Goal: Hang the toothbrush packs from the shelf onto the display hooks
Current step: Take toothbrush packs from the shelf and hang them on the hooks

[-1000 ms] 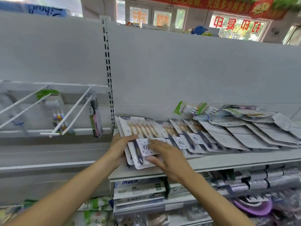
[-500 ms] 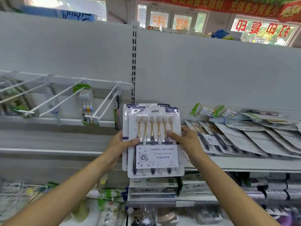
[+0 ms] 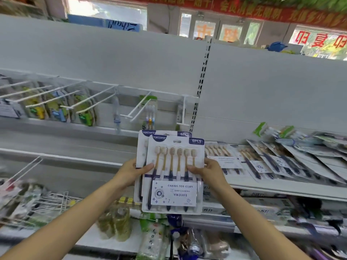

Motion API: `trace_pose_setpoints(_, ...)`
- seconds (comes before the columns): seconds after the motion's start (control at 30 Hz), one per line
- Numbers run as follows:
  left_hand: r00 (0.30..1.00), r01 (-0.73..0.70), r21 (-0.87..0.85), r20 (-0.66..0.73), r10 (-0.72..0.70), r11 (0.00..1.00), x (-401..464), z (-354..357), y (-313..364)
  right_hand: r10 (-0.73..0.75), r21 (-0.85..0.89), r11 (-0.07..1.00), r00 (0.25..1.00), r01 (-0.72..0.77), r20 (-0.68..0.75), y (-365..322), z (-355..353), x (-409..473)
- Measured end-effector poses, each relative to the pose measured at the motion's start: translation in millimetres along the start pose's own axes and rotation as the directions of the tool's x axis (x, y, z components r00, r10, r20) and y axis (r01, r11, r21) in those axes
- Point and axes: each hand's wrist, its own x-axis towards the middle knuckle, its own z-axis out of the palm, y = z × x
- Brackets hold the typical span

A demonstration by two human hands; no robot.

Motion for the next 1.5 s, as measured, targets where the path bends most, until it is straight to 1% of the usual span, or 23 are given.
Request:
trace_pose_setpoints(0.13,0.998,0.042,-0.004,-0.047,-0.042,0.999,-18.0,-83.4,-14.2,-0.023,0.017,1.0,0.999,0.023,0.023,-8.5,78.8,-11.2)
trace_pose_setpoints(0.27,0.992,0.029,-0.036,-0.12,-0.033,0.999,-38.4,-162.3,-25.1,-0.056,-0.004,0.998,0.997,0.056,0.048,-14.0,161.4,-23.2)
trace_pose_setpoints(0.4,0.977,0.049,-0.067,-0.202,-0.062,0.997,-57.1,-235.0,-40.3,-0.047,0.042,0.998,0.996,0.044,0.081,-17.5,238.0,-30.3)
trace_pose_setpoints(0.47,0.975,0.055,-0.067,-0.213,-0.068,0.996,-67.4,-269.5,-46.7,-0.046,0.044,0.998,0.994,0.042,0.1,-18.5,272.6,-32.0)
trace_pose_setpoints(0.57,0.978,0.032,-0.031,-0.206,-0.038,0.999,-78.6,-313.3,-53.2,-0.048,0.044,0.998,0.99,0.042,0.135,-18.7,316.1,-29.1)
trace_pose_setpoints(0.73,0.979,0.021,0.013,-0.201,-0.018,1.0,-75.2,-372.0,-61.1,-0.068,0.046,0.997,0.98,0.06,0.187,-20.8,367.7,-3.0)
trace_pose_setpoints(0.83,0.964,0.022,0.008,-0.264,-0.019,1.0,-63.8,-396.9,-62.2,-0.087,0.041,0.996,0.968,0.079,0.236,-27.3,393.3,19.4)
trace_pose_setpoints(0.93,0.95,0.009,0.014,-0.312,-0.005,1.0,-51.1,-417.0,-59.4,-0.109,0.071,0.993,0.954,0.093,0.28,-35.0,415.9,39.9)
trace_pose_setpoints(1.1,0.912,-0.024,0.02,-0.41,0.03,1.0,-35.5,-450.5,-63.1,-0.104,0.097,0.993,0.931,0.075,0.351,-38.8,449.0,65.5)
trace_pose_setpoints(1.2,0.91,-0.016,0.047,-0.414,0.034,0.999,-27.1,-477.1,-69.8,-0.099,0.112,0.992,0.915,0.059,0.391,-40.2,470.5,76.9)
trace_pose_setpoints(1.27,0.906,-0.02,0.033,-0.421,0.032,0.999,-21.1,-496.4,-75.3,-0.107,0.131,0.99,0.906,0.058,0.409,-41.2,485.6,84.2)
trace_pose_setpoints(1.33,0.908,-0.038,0.023,-0.416,0.044,0.999,-13.3,-519.3,-80.8,-0.109,0.149,0.988,0.903,0.05,0.416,-41.8,502.3,91.8)
trace_pose_setpoints(1.5,0.923,-0.074,0.072,-0.372,0.095,0.995,7.9,-589.7,-89.0,-0.125,0.172,0.983,0.903,0.058,0.412,-42.0,550.9,111.9)
